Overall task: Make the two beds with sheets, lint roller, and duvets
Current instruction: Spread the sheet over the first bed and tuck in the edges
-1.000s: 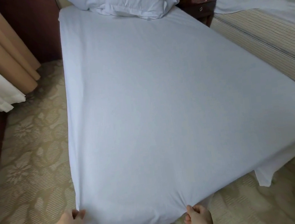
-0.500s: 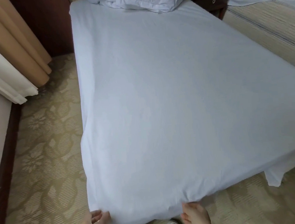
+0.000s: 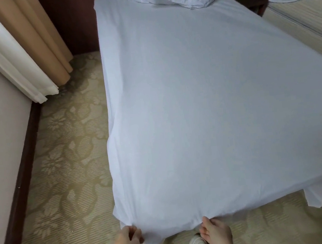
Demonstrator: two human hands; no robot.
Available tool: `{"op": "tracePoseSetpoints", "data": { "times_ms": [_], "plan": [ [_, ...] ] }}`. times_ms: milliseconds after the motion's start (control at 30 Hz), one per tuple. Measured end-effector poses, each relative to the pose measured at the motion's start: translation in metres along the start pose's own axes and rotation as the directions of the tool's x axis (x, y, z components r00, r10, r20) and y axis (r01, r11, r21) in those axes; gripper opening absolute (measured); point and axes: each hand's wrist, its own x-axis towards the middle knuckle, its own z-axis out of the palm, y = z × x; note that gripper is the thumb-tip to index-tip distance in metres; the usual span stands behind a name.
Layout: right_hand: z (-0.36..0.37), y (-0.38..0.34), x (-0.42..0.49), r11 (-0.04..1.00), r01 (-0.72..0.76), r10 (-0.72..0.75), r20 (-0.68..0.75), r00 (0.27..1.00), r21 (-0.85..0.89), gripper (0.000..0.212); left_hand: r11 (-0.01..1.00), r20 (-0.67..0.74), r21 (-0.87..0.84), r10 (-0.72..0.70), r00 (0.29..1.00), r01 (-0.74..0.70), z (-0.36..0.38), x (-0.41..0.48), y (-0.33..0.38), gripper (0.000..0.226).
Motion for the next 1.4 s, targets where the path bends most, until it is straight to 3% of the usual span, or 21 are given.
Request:
{"op": "tracePoseSetpoints", "data": {
  "times_ms": [300,500,600,700,733,900,1000,1100,1167,1267,1333,1400],
  "plan": [
    [-0.010,0.005,-0.010,0.965,0.104,-0.123,-0.066,0.990,-0.240,0.032,0.999,0.099,0.051,0.005,0.995,-0.010,-0.009,-0.007,0.005,0.027],
    [0.002,-0.005,-0.005,0.912,0.050,-0.106,-0.118,0.987,-0.406,0.044,0.947,0.196,0.318,-0.025,0.980,-0.039,-0.011,-0.001,0.020,0.033],
    [0.018,-0.018,-0.008,0.886,0.117,-0.230,-0.206,0.951,-0.449,0.042,0.920,0.237,0.389,-0.053,0.970,-0.044,-0.022,0.019,0.036,0.031],
    [0.052,-0.056,-0.017,0.859,0.242,-0.374,-0.228,0.899,-0.452,0.028,0.945,0.163,0.323,-0.009,0.987,-0.045,-0.040,0.057,0.067,0.016],
    [0.069,-0.071,-0.020,0.836,0.278,-0.394,-0.166,0.904,-0.473,0.024,0.956,0.135,0.288,0.021,0.991,-0.060,-0.047,0.073,0.081,0.011],
    [0.187,-0.126,-0.023,0.767,0.438,-0.382,0.214,0.899,-0.469,0.018,0.950,0.120,0.282,0.106,0.987,-0.137,-0.079,0.150,0.166,0.050],
    [0.274,-0.162,-0.018,0.783,0.450,-0.325,0.333,0.885,-0.430,0.021,0.955,0.108,0.238,0.155,0.982,-0.177,-0.088,0.195,0.223,0.062],
    [0.369,-0.208,0.008,0.804,0.431,-0.271,0.392,0.879,-0.411,0.034,0.929,0.080,0.304,0.198,0.977,-0.213,-0.082,0.259,0.283,0.080],
    [0.433,-0.240,0.038,0.801,0.447,-0.317,0.351,0.881,-0.399,0.043,0.889,0.101,0.374,0.245,0.964,-0.265,-0.076,0.303,0.321,0.072],
    [0.515,-0.280,0.073,0.810,0.452,-0.350,0.310,0.884,-0.374,0.052,0.834,0.163,0.444,0.286,0.944,-0.329,-0.074,0.357,0.352,0.027],
    [0.551,-0.292,0.082,0.863,0.368,-0.232,0.375,0.897,-0.346,0.053,0.869,0.228,0.378,0.246,0.942,-0.318,-0.081,0.377,0.349,0.017],
    [0.573,-0.299,0.086,0.880,0.327,-0.170,0.414,0.894,-0.345,0.048,0.960,0.299,0.196,0.138,0.944,-0.202,-0.094,0.392,0.343,0.018]
  ]
}}
